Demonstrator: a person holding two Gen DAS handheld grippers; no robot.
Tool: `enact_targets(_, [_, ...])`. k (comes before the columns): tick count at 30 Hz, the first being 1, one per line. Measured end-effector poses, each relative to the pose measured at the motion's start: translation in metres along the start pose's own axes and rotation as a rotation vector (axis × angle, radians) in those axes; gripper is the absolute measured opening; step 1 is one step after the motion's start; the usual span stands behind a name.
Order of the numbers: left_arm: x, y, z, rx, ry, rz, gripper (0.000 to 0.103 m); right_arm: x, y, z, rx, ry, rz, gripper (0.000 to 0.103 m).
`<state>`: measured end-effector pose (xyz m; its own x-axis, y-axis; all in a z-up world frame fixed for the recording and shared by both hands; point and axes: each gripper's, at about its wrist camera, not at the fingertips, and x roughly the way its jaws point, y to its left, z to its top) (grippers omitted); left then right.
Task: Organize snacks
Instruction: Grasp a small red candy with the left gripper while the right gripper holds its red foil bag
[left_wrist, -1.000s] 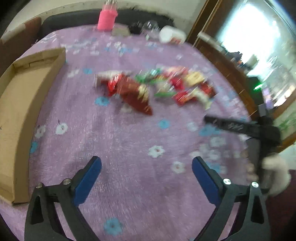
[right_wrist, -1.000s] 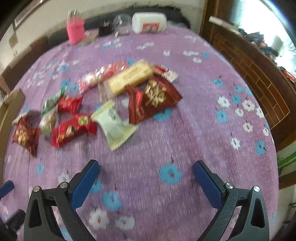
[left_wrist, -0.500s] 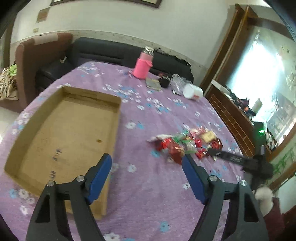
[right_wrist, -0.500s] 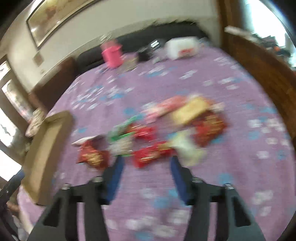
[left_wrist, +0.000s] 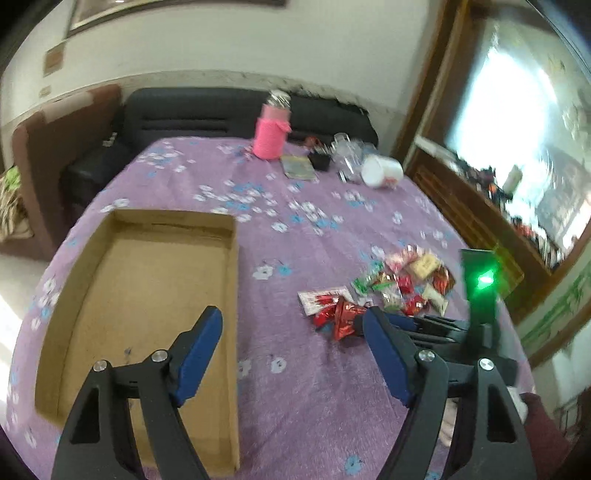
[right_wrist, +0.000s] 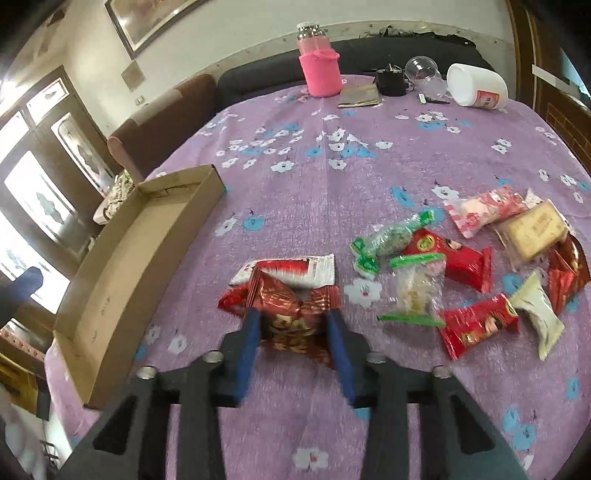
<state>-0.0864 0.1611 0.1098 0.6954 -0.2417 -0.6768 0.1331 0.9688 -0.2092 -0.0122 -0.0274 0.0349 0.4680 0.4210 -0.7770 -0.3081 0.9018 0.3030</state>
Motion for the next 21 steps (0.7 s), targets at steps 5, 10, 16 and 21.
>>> enact_targets(5, [0.050, -0.022, 0.013, 0.105, 0.119, 0.003, 0.078, -0.016, -0.016, -0.027, -0.041, -0.020, -0.054, 0.029])
enact_targets(10, [0.110, -0.026, 0.025, 0.099, 0.237, -0.028, 0.078, -0.028, -0.041, -0.042, 0.023, -0.062, -0.088, 0.029])
enact_targets(16, [0.155, -0.037, 0.029, 0.185, 0.310, 0.015, 0.078, -0.036, -0.060, -0.040, 0.112, -0.112, -0.028, 0.034])
enact_targets(21, [0.165, -0.030, 0.013, 0.093, 0.443, -0.060, 0.036, -0.041, -0.064, -0.040, 0.130, -0.147, -0.043, 0.034])
